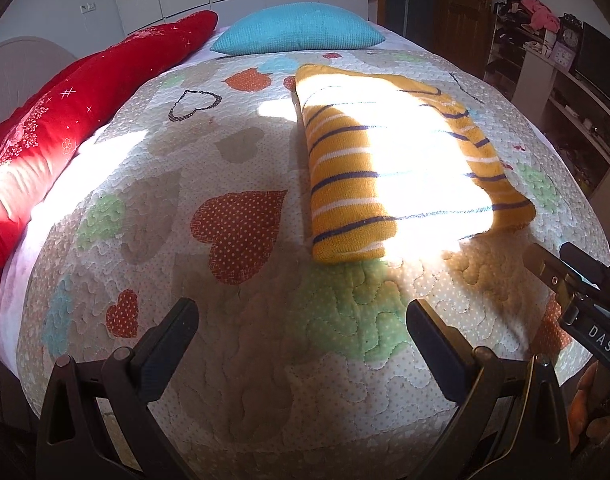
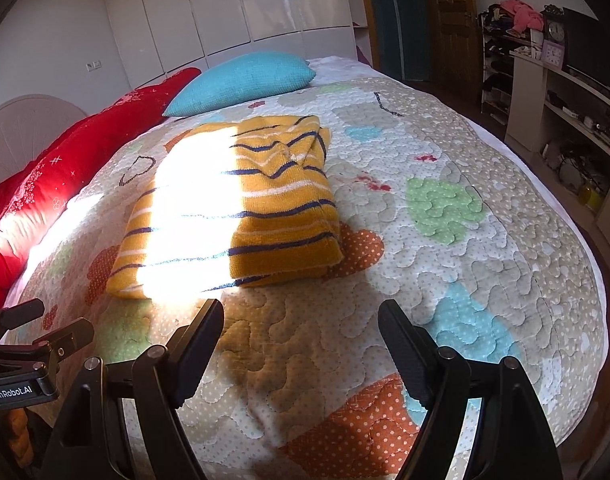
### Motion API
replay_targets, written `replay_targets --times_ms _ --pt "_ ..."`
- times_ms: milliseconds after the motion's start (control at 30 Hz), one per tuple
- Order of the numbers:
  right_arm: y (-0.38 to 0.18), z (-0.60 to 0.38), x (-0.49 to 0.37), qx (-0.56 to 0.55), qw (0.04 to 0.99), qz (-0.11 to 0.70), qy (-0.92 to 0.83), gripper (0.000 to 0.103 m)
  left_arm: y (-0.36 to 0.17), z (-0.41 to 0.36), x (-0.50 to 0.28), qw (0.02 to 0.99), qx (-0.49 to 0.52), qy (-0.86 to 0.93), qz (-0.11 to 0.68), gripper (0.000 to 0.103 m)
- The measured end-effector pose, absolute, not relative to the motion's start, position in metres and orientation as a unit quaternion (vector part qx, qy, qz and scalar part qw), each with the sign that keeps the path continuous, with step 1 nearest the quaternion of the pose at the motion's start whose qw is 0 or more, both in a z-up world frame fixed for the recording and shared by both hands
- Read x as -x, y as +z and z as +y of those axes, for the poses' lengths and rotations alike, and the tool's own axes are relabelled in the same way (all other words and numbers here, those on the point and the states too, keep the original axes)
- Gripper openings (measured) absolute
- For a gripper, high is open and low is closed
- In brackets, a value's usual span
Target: Fold small clothes
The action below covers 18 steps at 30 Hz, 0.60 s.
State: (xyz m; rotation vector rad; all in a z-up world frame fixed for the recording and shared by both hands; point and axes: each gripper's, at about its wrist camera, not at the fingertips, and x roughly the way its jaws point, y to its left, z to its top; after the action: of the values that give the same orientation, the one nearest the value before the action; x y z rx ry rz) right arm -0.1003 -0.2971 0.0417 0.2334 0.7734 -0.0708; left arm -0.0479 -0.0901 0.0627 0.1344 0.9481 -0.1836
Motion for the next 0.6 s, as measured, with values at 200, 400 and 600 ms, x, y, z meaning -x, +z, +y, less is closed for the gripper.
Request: replay_targets --times_ms 200,400,600 --pt "0.041 -0.297 0.101 -0.112 0.919 0.376 -0.039 0.084 0.061 -0.090 0.049 0.881 -0.062 -0.092 0.459 0.103" --pt "0.041 -0.290 0.098 -0.087 0.920 0.380 -0.044 0.084 0.057 -0.087 0.045 0.878 -0.053 -0.094 0.467 0.103" --pt "0.044 -0.287 0.091 -0.069 0.922 0.379 -0.042 0.085 0.052 -0.080 0.039 0.873 -0.041 -0.089 0.477 0.103"
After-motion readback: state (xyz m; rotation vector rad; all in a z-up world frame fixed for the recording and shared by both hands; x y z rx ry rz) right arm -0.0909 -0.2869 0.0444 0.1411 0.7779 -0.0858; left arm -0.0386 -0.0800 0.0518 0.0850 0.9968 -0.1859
